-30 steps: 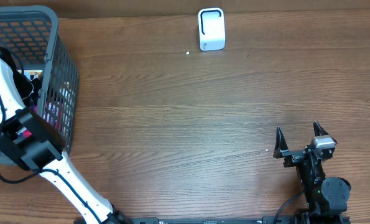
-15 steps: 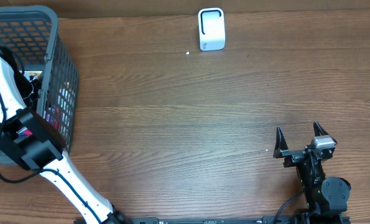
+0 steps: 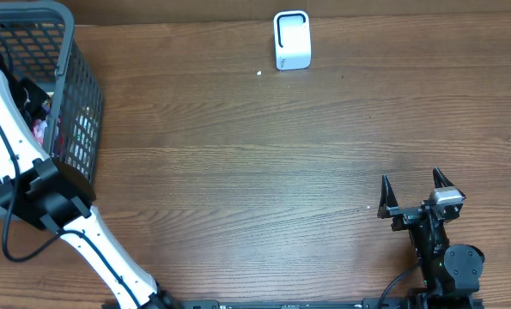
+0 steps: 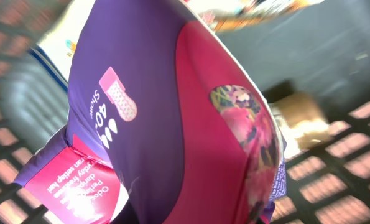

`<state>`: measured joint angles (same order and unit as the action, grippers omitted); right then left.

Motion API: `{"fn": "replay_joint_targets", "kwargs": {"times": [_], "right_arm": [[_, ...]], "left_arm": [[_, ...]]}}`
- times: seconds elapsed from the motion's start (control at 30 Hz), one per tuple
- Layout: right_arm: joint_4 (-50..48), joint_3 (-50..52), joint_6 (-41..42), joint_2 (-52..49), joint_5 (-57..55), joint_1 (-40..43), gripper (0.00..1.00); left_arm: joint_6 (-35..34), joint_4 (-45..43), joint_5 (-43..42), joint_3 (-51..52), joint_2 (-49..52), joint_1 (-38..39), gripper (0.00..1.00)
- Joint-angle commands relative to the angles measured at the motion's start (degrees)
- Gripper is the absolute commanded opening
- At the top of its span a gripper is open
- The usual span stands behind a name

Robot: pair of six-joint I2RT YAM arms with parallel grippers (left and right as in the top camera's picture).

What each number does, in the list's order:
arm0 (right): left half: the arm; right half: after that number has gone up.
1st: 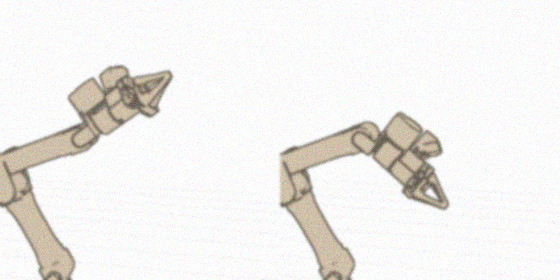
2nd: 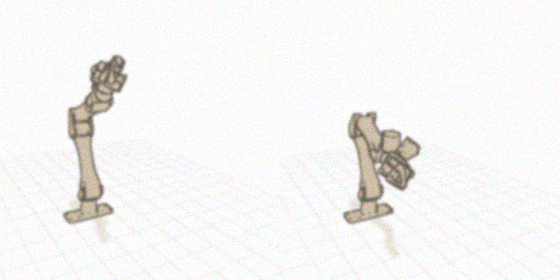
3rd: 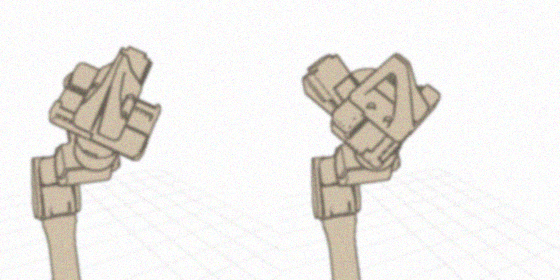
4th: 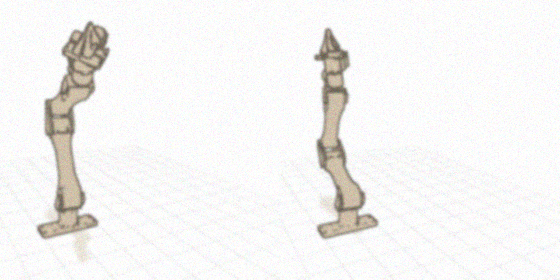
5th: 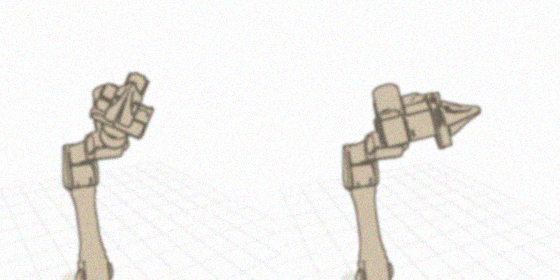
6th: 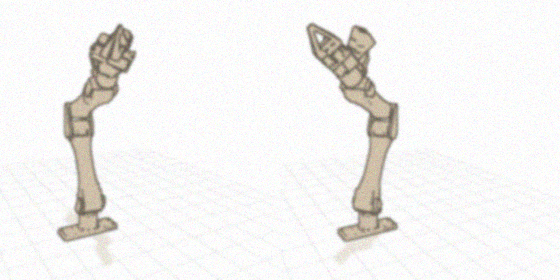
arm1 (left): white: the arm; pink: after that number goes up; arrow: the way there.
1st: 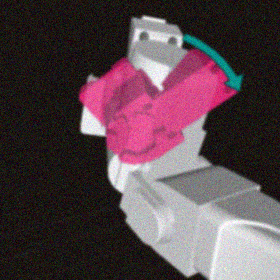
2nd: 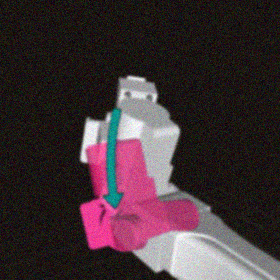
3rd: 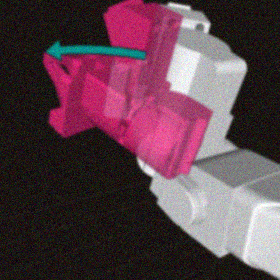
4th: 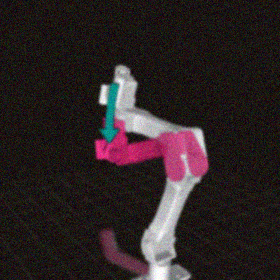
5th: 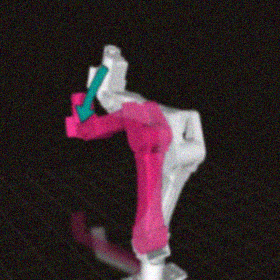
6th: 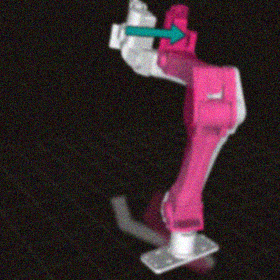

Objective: Scan the item barcode

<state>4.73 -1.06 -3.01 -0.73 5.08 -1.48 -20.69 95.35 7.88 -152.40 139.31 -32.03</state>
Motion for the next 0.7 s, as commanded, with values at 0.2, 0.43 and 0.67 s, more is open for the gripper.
{"fn": "replay_joint_targets", "kwargs": {"times": [0.2,0.43,0.67], "right_arm": [[-0.2,0.6,0.0,0.6,-0.5,0.5,1.00],[-0.2,0.6,0.0,0.6,-0.5,0.5,1.00],[-0.2,0.6,0.0,0.6,-0.5,0.5,1.00]], "left_arm": [[-2.1,-4.5,4.8,-3.2,-17.2,2.1,0.04],[-2.3,-8.7,4.7,-3.2,-25.9,5.7,0.04],[-2.1,-8.3,-4.6,-3.1,-29.0,20.0,0.04]]}}
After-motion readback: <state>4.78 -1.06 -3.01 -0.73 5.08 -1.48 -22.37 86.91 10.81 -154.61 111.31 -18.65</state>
